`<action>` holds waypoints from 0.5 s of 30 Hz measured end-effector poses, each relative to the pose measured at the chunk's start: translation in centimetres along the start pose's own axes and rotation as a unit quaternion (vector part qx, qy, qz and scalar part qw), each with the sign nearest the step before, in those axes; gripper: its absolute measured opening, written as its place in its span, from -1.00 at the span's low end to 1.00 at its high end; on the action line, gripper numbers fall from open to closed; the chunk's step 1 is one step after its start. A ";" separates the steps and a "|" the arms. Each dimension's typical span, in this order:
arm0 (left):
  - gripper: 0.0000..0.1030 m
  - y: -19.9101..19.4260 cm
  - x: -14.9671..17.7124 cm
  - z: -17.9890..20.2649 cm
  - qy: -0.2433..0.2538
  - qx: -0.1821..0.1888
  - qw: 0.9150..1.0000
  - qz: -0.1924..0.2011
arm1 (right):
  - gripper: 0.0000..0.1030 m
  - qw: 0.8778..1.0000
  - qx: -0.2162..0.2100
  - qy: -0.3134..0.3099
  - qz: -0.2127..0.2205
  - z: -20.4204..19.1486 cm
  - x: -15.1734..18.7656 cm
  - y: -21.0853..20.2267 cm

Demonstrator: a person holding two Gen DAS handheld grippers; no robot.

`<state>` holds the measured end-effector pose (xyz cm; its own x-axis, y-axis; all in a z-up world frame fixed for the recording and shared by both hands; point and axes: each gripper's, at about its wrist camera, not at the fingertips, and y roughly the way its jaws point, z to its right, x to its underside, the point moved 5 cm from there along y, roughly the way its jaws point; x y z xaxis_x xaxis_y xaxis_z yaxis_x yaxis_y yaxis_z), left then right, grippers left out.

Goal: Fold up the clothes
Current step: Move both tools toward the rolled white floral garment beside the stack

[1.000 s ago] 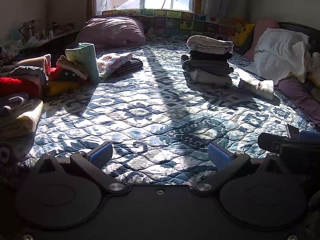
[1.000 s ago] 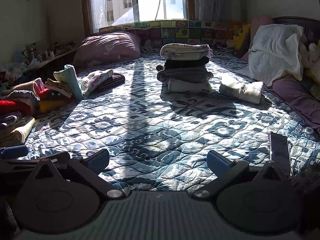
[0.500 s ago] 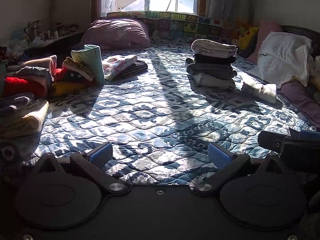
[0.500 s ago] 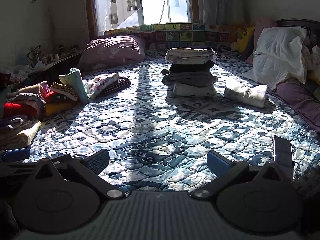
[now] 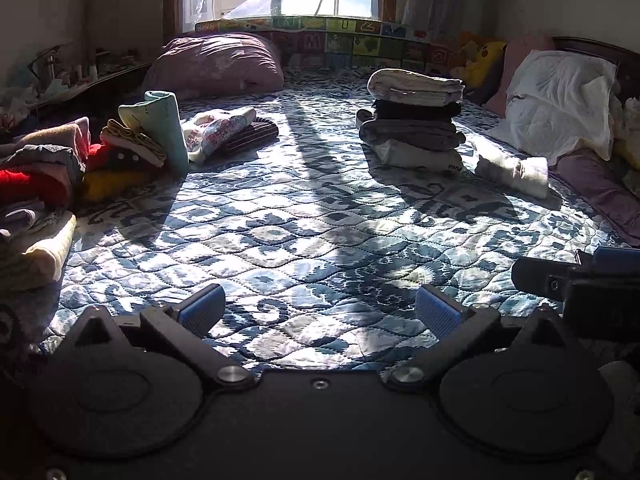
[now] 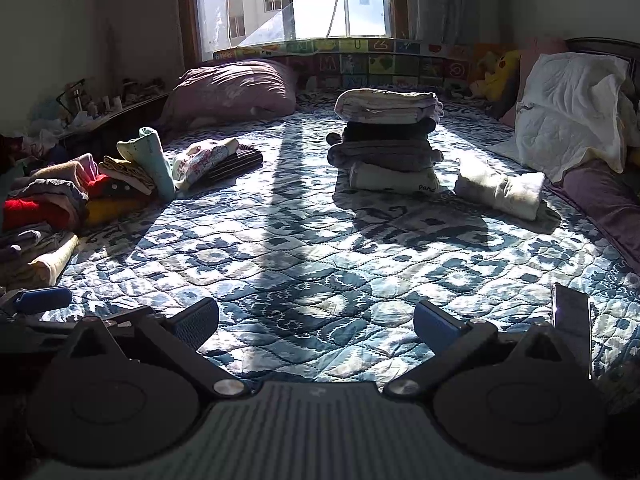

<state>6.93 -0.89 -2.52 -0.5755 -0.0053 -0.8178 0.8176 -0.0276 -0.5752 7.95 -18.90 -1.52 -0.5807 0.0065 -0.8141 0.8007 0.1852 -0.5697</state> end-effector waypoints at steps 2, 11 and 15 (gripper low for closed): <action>0.99 1.4 -0.5 0.4 0.003 0.002 1.000 -0.003 | 0.99 1.000 -0.001 0.004 0.000 1.0 -0.4 1.2; 0.99 7.8 -4.6 4.1 -0.004 0.065 0.998 0.024 | 0.99 0.997 0.029 0.056 0.047 9.0 -4.4 7.0; 0.99 11.2 -6.7 7.7 0.014 0.112 0.994 0.001 | 0.99 0.992 0.025 0.101 0.067 13.4 -5.4 10.1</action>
<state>19.78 -8.88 -3.35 -0.5714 0.0216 -0.8204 0.7915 -0.2496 -0.5578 21.10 -30.20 -4.36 -0.4830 0.2261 -0.8459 0.8756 0.1214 -0.4675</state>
